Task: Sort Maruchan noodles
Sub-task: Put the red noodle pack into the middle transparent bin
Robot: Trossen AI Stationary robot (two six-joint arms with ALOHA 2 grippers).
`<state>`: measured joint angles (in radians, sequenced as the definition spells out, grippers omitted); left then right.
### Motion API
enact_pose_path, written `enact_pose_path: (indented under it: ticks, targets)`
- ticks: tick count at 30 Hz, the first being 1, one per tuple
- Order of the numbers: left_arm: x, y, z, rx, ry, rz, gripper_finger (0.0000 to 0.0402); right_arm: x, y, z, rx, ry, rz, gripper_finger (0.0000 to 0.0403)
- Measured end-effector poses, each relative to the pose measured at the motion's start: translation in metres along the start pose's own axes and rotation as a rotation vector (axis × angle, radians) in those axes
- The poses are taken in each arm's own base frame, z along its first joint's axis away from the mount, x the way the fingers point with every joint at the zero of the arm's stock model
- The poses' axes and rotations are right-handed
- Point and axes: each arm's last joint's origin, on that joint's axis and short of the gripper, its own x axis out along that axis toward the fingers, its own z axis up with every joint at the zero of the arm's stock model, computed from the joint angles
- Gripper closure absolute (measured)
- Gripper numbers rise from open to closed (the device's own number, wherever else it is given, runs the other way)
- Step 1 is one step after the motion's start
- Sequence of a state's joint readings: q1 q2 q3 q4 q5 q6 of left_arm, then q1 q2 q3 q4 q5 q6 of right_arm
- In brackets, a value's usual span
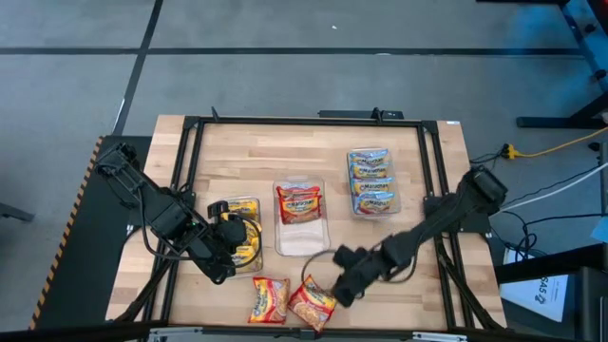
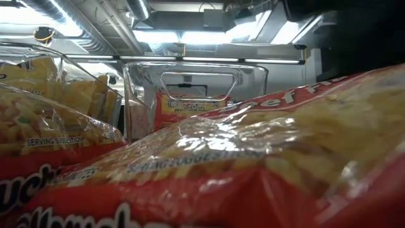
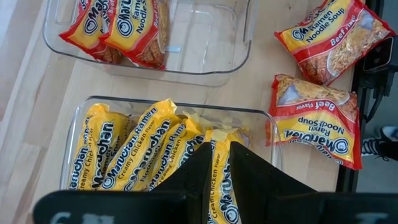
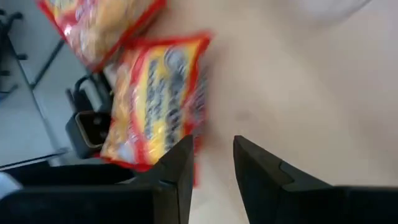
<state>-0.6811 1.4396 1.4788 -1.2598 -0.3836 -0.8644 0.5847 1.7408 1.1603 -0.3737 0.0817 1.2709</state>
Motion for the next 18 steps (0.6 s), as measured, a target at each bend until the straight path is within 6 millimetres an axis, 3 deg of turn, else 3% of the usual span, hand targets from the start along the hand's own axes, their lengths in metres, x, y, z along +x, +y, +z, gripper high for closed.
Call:
enact_pose_path:
  ticks: [6,10,18]
  targets:
    - [0.0,0.0,0.0,-0.002,-0.004,-0.003,0.0351,0.036,0.008,-0.024,0.019,0.089,0.081,0.0292]
    - [0.0,-0.001,0.002,-0.01,-0.018,-0.01,0.0351,0.046,0.014,-0.027,0.017,0.105,0.159,0.0292]
    - [0.0,-0.003,0.004,-0.02,-0.038,-0.022,0.0351,0.064,0.005,-0.031,-0.005,0.135,0.106,0.0292]
